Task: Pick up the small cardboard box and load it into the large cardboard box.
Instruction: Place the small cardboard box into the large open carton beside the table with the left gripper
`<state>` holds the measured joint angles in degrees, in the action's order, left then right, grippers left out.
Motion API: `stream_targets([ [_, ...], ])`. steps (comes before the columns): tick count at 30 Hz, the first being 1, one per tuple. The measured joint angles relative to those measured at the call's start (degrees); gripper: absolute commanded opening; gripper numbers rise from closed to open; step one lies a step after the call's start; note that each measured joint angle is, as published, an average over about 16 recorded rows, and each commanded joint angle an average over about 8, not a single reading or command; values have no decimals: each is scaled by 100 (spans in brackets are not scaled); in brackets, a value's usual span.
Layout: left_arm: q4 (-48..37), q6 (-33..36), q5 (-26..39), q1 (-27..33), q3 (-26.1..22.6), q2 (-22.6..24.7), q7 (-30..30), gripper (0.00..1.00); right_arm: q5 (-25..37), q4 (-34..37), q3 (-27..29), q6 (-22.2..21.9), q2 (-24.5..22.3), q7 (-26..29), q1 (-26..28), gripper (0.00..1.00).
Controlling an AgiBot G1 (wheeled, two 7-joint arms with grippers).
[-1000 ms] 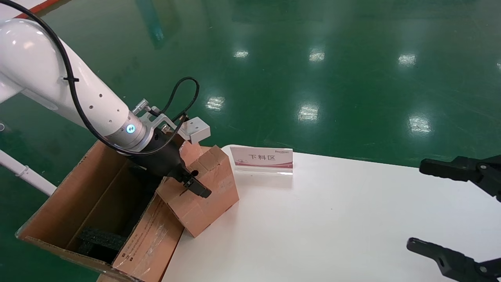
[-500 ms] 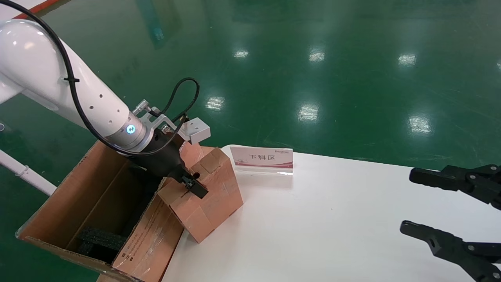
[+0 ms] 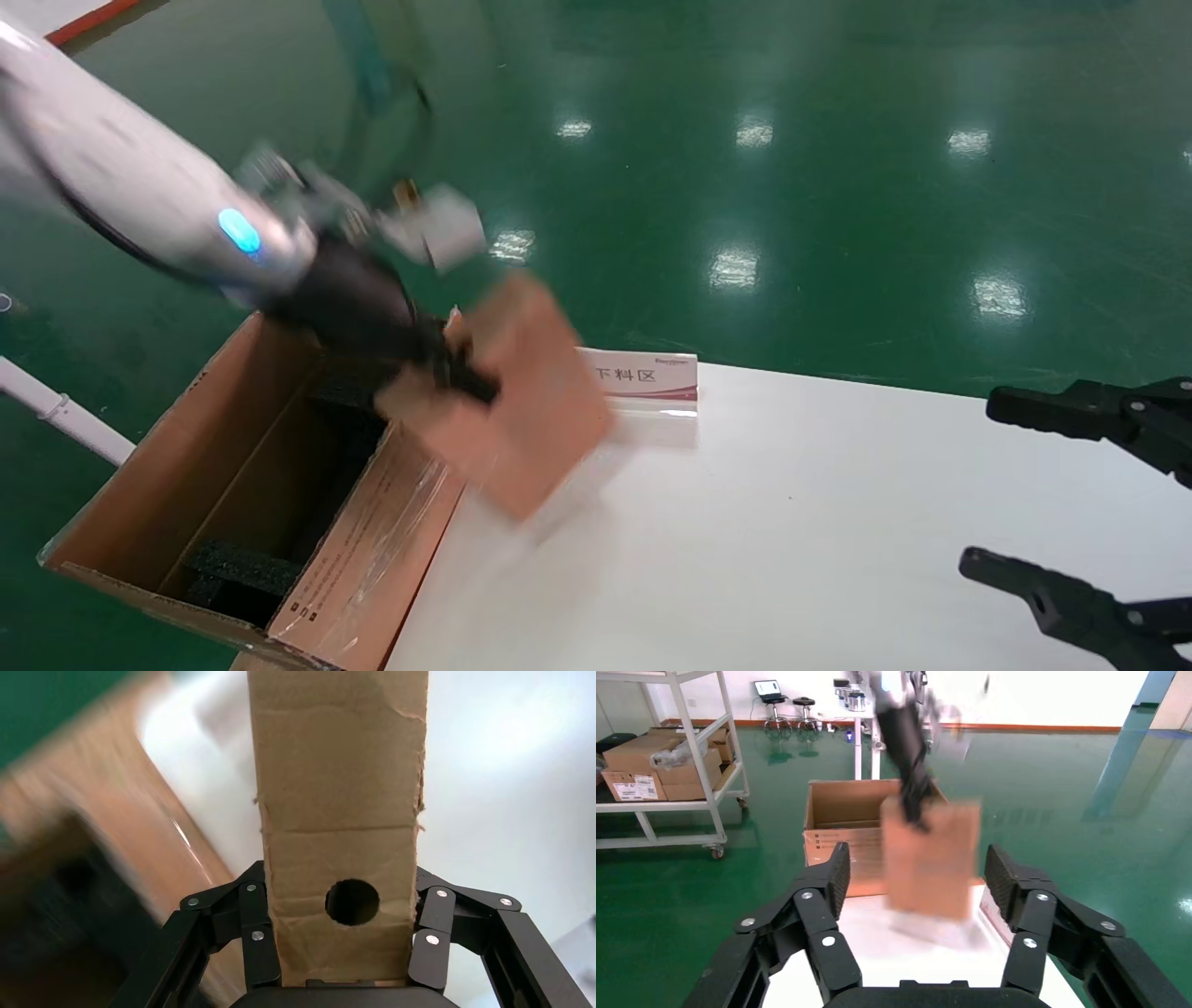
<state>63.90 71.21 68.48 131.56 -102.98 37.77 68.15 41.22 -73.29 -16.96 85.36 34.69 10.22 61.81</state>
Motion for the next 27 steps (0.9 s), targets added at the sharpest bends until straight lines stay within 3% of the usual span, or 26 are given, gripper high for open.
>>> stream_targets([
  [7,-189,600,-88,944,331,-420,-268,0,-1,1,-2,0,-1,-1,1,100],
  [15,-768,1382,524,1752,278,-486,-572,0,-3,2,-5,-1,-1,-3,2,100],
  [27,-1572,1860,1403,1869,-392,-447,-758,0,-5,2,-8,-2,-3,-4,3,100],
])
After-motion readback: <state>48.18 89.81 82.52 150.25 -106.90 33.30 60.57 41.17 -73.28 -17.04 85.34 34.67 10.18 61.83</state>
